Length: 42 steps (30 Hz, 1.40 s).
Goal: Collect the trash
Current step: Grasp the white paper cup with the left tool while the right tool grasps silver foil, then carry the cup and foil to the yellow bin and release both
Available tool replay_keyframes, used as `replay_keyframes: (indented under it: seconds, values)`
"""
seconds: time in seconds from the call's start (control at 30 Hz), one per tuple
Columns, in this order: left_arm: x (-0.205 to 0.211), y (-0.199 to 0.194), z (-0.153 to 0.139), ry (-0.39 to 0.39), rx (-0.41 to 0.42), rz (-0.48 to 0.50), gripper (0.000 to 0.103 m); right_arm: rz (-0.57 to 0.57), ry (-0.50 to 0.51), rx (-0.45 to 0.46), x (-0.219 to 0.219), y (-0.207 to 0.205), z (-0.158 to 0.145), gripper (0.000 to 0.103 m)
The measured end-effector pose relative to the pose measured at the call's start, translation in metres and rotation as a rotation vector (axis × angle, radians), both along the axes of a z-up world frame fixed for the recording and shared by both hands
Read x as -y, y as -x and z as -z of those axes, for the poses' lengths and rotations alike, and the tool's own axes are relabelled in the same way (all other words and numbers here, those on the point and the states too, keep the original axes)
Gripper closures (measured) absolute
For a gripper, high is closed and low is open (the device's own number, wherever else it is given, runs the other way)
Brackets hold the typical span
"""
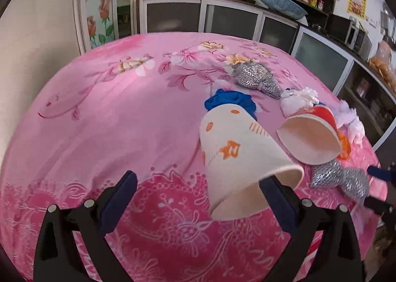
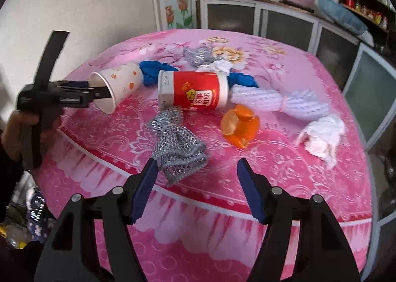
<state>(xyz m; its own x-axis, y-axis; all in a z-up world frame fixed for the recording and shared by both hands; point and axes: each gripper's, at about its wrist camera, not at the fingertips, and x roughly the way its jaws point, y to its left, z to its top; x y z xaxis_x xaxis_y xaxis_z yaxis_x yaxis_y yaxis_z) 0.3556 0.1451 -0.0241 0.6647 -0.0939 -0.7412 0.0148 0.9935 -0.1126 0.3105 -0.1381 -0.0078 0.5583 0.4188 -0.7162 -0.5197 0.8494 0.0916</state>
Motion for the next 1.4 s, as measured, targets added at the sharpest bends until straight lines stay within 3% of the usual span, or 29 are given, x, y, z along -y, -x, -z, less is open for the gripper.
replay_keyframes:
  seconds: [0.17,0.3,0.43,0.5,0.57,0.67,0.7,0.73,1.0,1.13,1.4]
  values:
    - [-0.004,-0.004,0.004,0.043,-0.023,-0.003,0.008,-0.065,-0.079,-0.032,-0.003,0.001,-0.011,0.03]
    - [-0.002,-0.009,0.006,0.03,-0.031,-0.008,0.008,-0.078,-0.002,0.01,-0.02,-0.002,-0.011,0.029]
    - [-0.003,-0.014,0.009,0.035,-0.047,-0.008,0.008,-0.073,0.041,-0.026,-0.032,-0.018,0.001,0.03]
    - [-0.001,-0.017,0.009,0.036,-0.048,-0.004,0.008,-0.076,0.052,-0.048,-0.035,-0.022,0.007,0.038]
    - [0.0,-0.019,0.008,0.038,-0.048,-0.002,0.013,-0.069,0.072,-0.068,-0.038,-0.024,0.012,0.059]
    - [0.003,-0.022,0.009,0.02,-0.056,0.006,0.062,-0.035,0.092,-0.082,-0.035,-0.026,0.018,0.081]
    - [0.003,-0.024,0.01,0.021,-0.067,0.017,0.087,-0.034,0.085,-0.085,-0.035,-0.026,0.018,0.085]
    - [0.003,-0.025,0.011,0.031,-0.069,0.02,0.097,-0.032,0.071,-0.089,-0.033,-0.025,0.018,0.089]
    - [-0.001,-0.001,-0.012,0.11,-0.012,0.023,0.099,-0.034,-0.06,-0.157,-0.012,-0.007,0.007,0.091]
    - [0.005,0.025,-0.029,0.099,0.026,0.047,0.099,-0.014,-0.076,-0.122,0.002,0.018,-0.009,0.091]
    - [0.07,0.078,-0.05,0.089,0.08,0.218,0.099,0.136,-0.078,-0.049,0.065,0.072,-0.031,0.091]
